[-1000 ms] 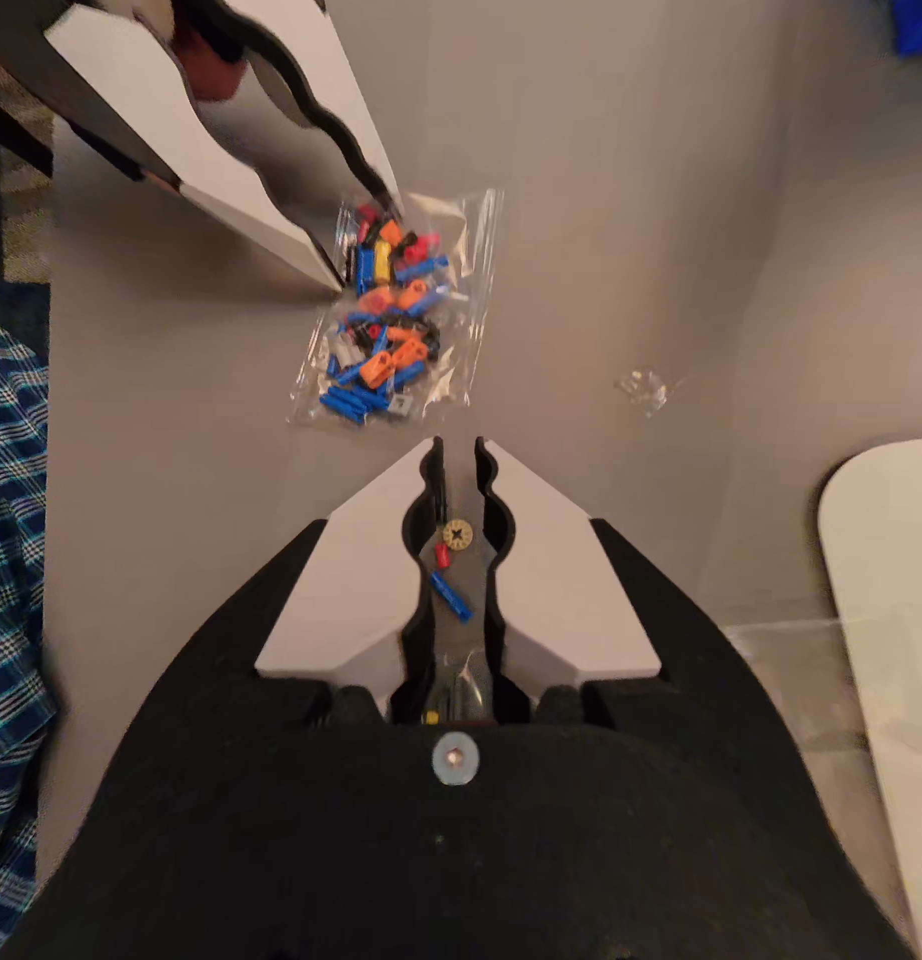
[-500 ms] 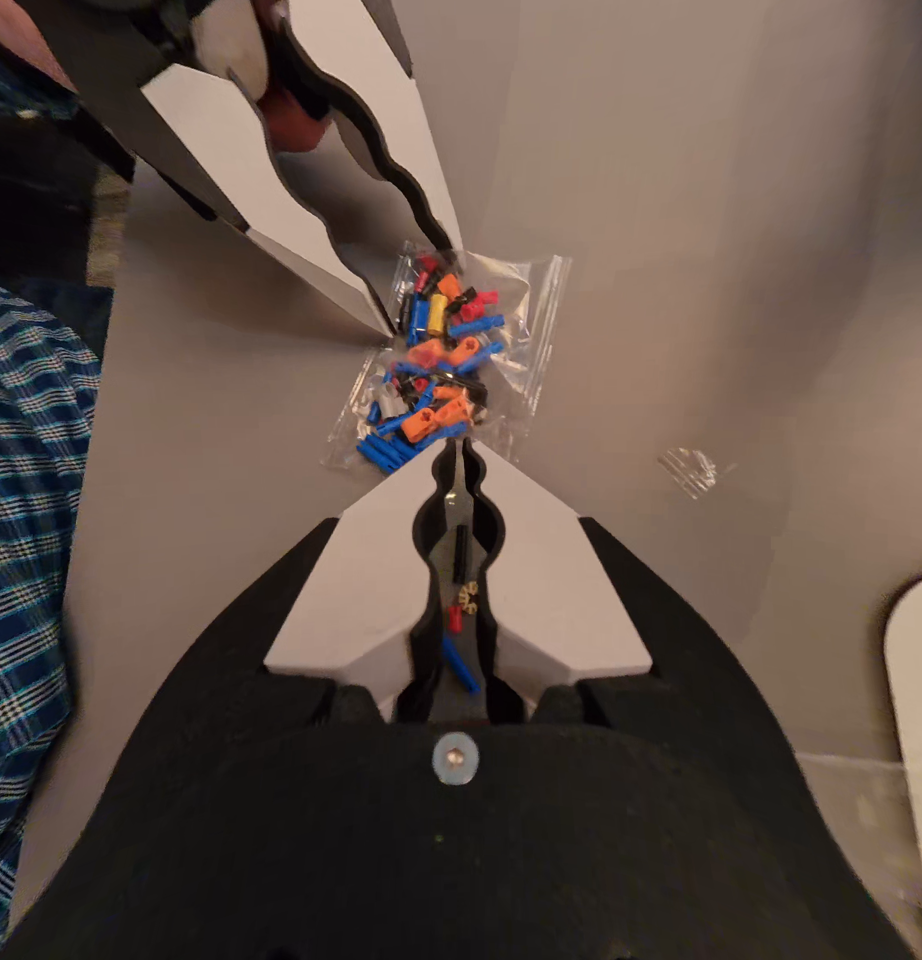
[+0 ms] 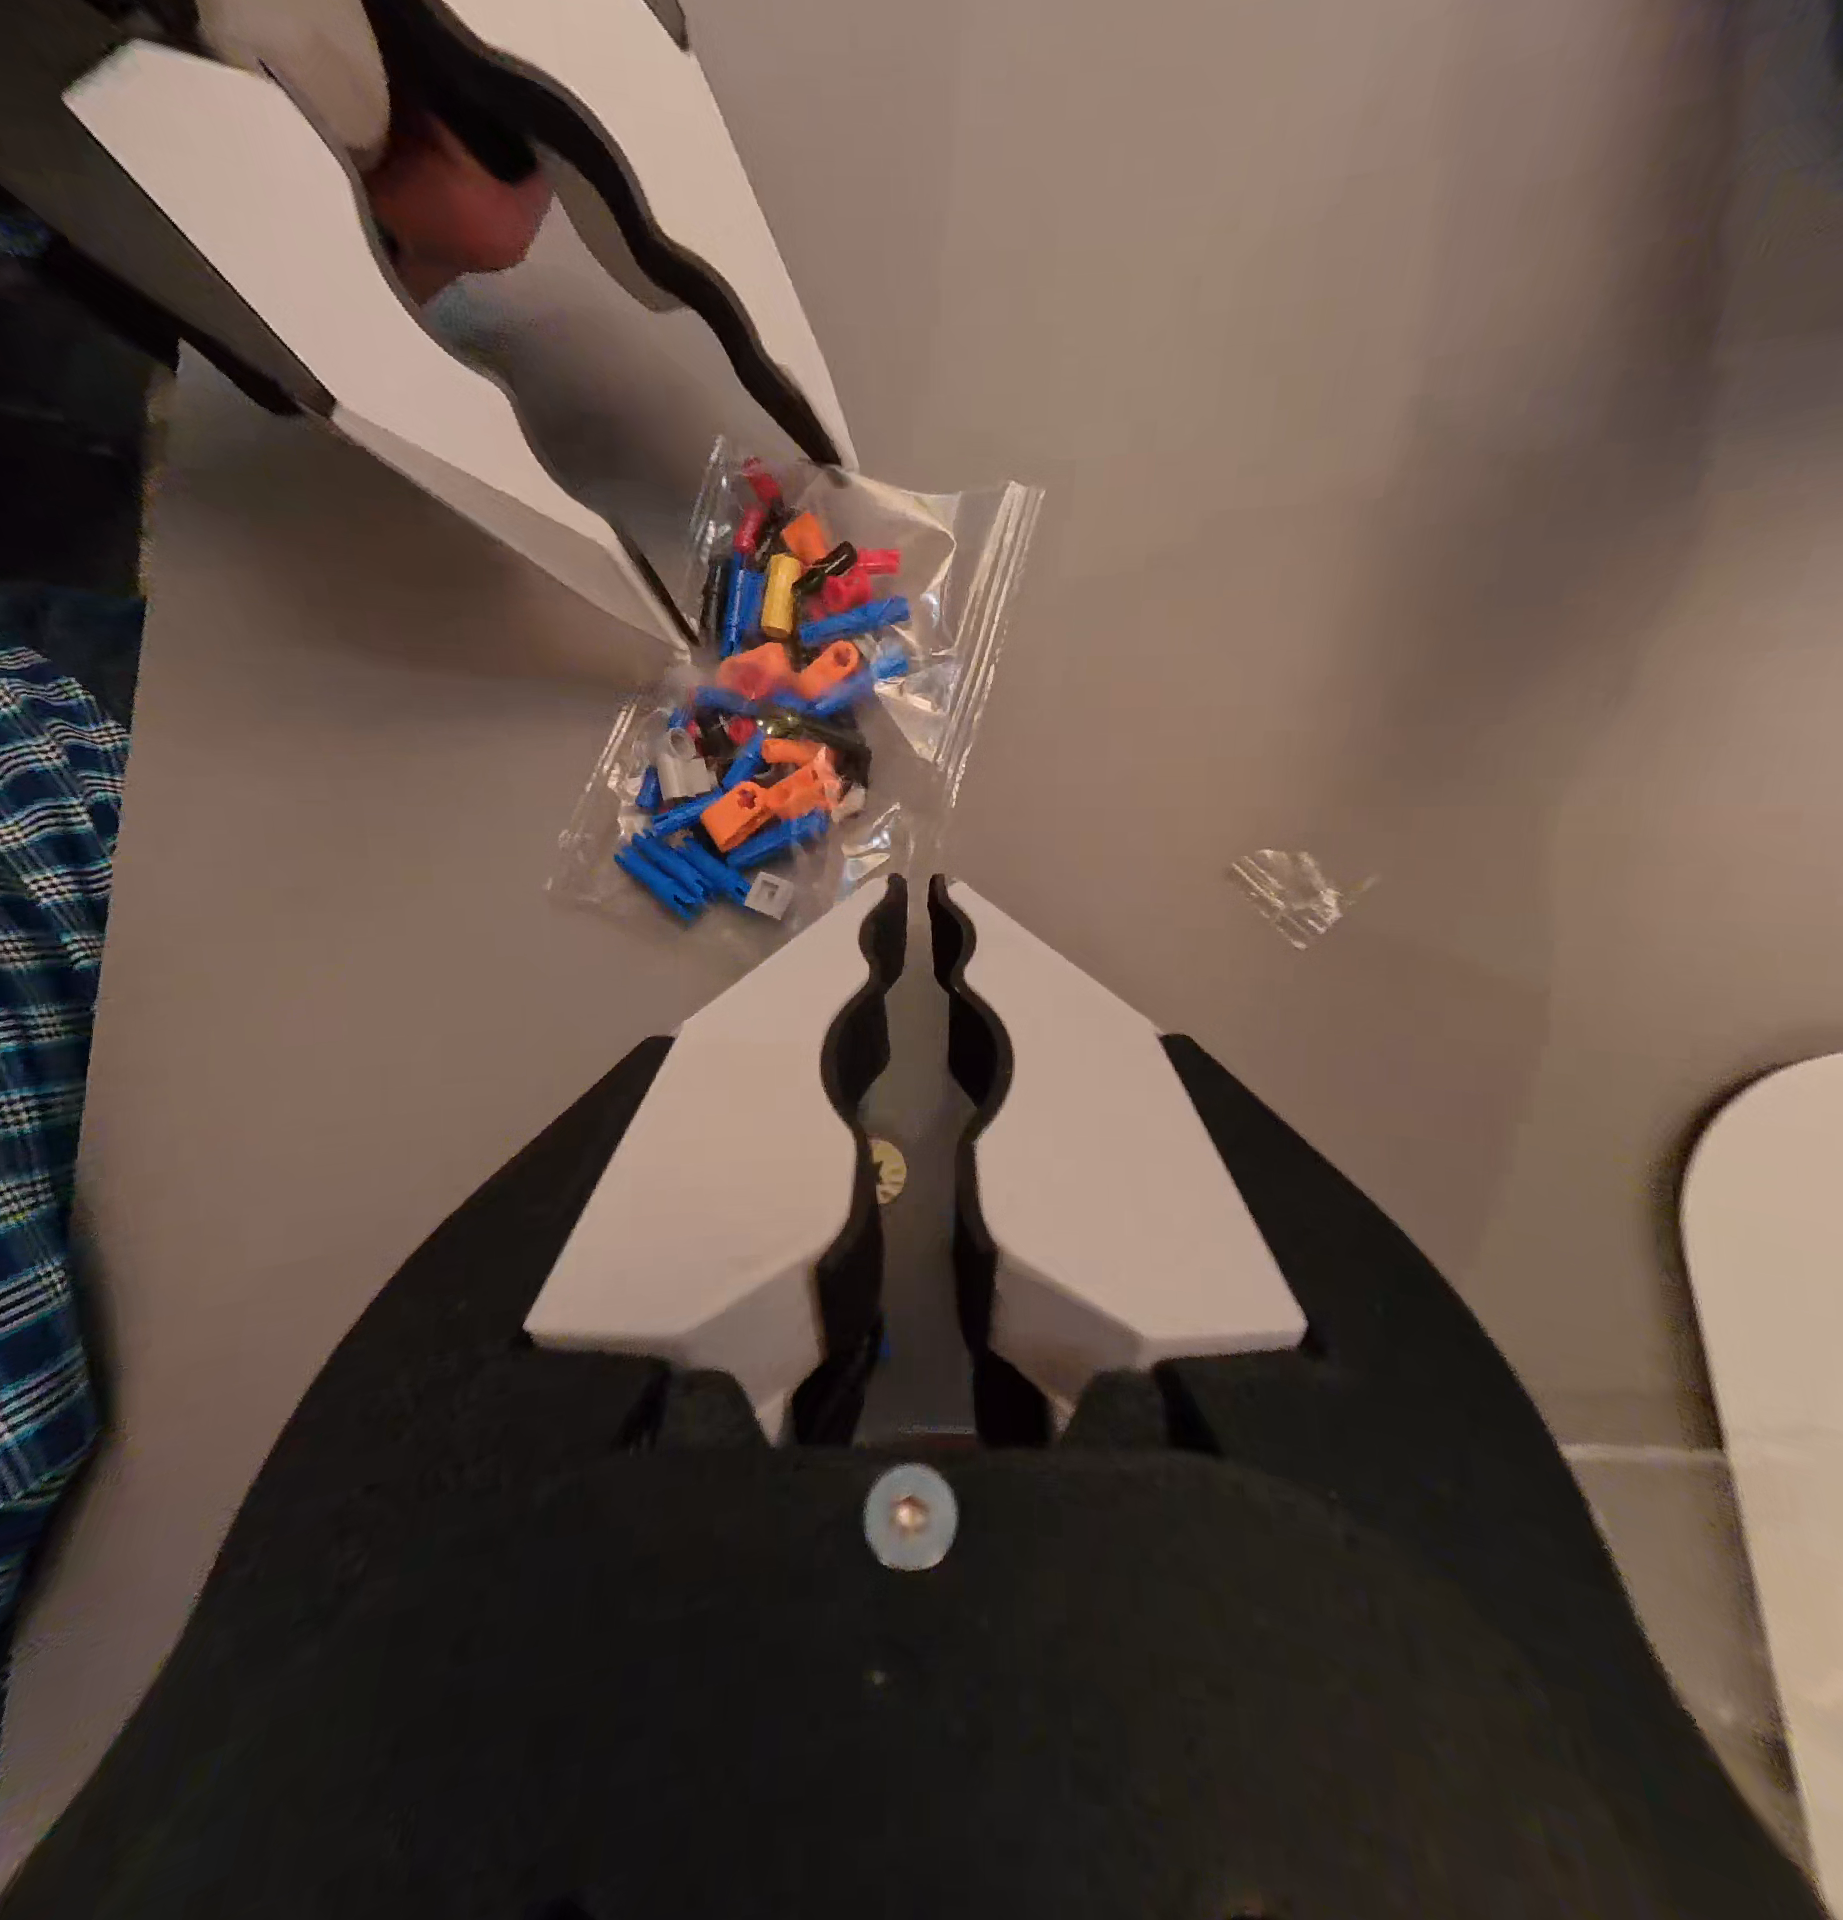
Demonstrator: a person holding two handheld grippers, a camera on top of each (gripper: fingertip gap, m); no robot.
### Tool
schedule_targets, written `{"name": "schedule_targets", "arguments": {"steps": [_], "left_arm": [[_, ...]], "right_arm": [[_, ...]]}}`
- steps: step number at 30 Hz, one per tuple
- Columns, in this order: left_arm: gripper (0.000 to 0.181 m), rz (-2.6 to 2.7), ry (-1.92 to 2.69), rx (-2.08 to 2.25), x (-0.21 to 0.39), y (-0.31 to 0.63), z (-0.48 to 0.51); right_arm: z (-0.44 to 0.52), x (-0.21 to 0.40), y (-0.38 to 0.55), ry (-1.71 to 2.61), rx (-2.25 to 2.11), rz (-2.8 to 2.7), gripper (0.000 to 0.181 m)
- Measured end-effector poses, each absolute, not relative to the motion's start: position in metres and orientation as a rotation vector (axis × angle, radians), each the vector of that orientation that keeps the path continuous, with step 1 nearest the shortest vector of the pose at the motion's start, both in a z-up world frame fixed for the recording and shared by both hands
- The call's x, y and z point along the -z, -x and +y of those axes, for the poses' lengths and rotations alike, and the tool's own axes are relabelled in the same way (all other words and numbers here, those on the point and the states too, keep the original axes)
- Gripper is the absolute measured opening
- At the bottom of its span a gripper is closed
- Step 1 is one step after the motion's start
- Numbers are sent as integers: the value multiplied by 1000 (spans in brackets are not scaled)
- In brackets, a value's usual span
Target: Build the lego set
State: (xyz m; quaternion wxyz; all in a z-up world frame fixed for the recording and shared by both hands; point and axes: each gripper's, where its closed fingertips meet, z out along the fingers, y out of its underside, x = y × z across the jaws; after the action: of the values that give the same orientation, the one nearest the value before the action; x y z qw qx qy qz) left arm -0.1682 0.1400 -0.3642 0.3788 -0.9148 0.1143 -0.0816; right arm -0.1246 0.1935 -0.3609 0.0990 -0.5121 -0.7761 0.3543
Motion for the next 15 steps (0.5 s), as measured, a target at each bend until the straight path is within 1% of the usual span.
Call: {"name": "schedule_targets", "arguments": {"steps": [15], "left_arm": [[39,337,2354,180,375,165,142]], "right_arm": [[193,362,122,1511,-1079,-2305,1]]}}
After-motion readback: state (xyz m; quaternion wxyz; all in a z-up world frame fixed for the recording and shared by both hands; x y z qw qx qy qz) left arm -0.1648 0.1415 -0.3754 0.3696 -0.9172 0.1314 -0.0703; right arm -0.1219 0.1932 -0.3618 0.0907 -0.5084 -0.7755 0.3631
